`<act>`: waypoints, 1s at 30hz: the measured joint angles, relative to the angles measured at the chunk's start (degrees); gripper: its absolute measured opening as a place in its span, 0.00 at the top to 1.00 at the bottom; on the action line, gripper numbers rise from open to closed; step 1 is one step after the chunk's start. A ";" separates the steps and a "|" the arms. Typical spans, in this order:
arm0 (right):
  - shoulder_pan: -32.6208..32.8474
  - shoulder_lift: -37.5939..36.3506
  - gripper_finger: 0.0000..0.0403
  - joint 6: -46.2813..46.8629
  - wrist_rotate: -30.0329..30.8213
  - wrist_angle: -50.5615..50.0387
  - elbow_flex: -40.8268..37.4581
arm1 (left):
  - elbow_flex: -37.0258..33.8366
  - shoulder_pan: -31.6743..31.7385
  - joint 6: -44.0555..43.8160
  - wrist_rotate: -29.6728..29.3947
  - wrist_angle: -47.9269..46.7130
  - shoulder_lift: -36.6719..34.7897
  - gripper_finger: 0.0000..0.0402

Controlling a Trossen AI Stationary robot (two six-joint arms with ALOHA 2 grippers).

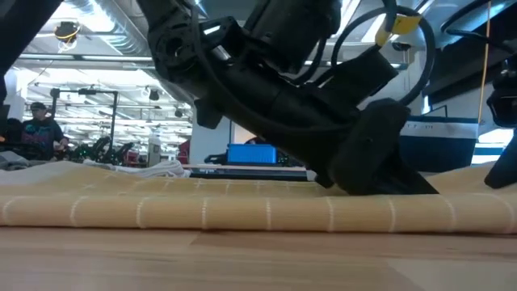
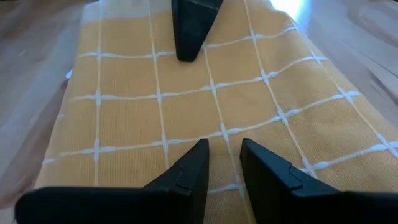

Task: Fold towel
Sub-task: Fold the orange towel

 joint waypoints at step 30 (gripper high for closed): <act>-10.40 -1.99 0.98 -22.13 2.29 -0.96 11.77 | 0.01 -1.75 -3.54 -0.13 -33.54 -15.84 0.79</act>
